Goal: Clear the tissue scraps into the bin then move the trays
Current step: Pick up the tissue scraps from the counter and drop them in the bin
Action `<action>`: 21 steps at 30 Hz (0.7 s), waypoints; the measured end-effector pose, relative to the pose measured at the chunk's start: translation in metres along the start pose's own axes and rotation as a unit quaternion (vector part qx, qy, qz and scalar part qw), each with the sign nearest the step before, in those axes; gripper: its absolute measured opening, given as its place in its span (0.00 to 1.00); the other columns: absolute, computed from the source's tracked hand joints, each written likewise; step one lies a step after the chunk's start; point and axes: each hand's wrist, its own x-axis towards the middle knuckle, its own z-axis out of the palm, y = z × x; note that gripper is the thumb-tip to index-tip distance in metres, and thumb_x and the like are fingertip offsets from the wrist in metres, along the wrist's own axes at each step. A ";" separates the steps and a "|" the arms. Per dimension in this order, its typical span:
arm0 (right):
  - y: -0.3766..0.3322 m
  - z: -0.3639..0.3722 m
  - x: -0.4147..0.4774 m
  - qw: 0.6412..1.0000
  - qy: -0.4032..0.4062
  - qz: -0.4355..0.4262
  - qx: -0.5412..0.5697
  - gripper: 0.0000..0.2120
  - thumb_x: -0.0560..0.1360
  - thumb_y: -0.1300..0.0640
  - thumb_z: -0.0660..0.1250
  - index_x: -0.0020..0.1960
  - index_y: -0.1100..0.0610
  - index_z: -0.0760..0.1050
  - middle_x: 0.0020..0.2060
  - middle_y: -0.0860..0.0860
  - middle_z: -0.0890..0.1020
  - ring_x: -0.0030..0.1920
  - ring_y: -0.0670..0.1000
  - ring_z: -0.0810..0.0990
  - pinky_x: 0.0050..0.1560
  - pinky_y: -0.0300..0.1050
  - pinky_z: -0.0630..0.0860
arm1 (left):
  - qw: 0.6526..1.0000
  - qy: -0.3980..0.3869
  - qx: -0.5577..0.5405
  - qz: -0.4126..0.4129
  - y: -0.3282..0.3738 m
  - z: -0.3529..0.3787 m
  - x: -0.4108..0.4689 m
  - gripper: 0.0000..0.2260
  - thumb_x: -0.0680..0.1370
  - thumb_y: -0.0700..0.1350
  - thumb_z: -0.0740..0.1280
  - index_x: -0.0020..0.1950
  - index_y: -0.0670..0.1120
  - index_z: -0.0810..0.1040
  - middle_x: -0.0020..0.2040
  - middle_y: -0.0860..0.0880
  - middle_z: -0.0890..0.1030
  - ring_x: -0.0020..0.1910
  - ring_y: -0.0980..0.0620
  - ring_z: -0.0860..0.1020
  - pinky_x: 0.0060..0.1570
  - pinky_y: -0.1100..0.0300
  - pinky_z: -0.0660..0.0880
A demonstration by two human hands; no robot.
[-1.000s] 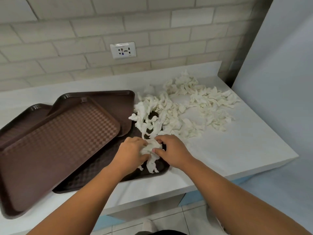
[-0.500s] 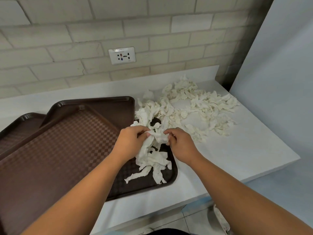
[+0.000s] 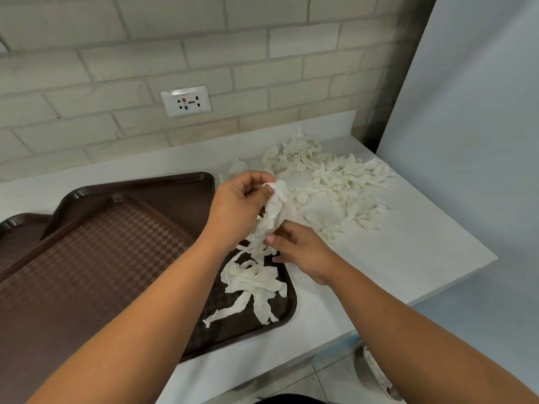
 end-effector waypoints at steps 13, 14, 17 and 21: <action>-0.027 -0.013 0.018 0.901 0.089 0.029 0.423 0.18 0.82 0.49 0.56 0.44 0.57 0.79 0.37 0.55 0.77 0.31 0.51 0.68 0.52 0.61 0.77 | 0.997 0.017 0.073 0.017 -0.017 0.021 0.010 0.06 0.75 0.34 0.71 0.47 0.45 0.81 0.41 0.44 0.83 0.35 0.53 0.82 0.36 0.62 0.79; -0.029 -0.015 0.019 0.898 0.080 0.031 0.431 0.20 0.81 0.44 0.56 0.46 0.57 0.80 0.40 0.55 0.79 0.33 0.52 0.71 0.48 0.57 0.77 | 0.997 -0.005 0.080 0.006 -0.020 0.025 0.008 0.07 0.74 0.34 0.71 0.47 0.45 0.82 0.41 0.45 0.83 0.36 0.54 0.83 0.35 0.60 0.80; -0.030 -0.020 0.026 0.919 0.116 0.054 0.374 0.19 0.81 0.44 0.59 0.57 0.61 0.75 0.50 0.59 0.83 0.49 0.55 0.84 0.50 0.54 0.78 | 0.985 -0.065 0.153 0.039 -0.030 0.034 0.006 0.08 0.74 0.36 0.71 0.46 0.48 0.84 0.39 0.54 0.84 0.37 0.59 0.82 0.41 0.63 0.80; -0.024 -0.029 0.036 0.949 0.242 0.062 0.194 0.04 0.81 0.56 0.60 0.50 0.56 0.72 0.49 0.59 0.81 0.51 0.60 0.83 0.55 0.60 0.77 | 0.968 -0.132 0.208 0.050 -0.036 0.036 0.003 0.07 0.75 0.39 0.73 0.49 0.49 0.85 0.44 0.57 0.84 0.42 0.65 0.79 0.46 0.76 0.71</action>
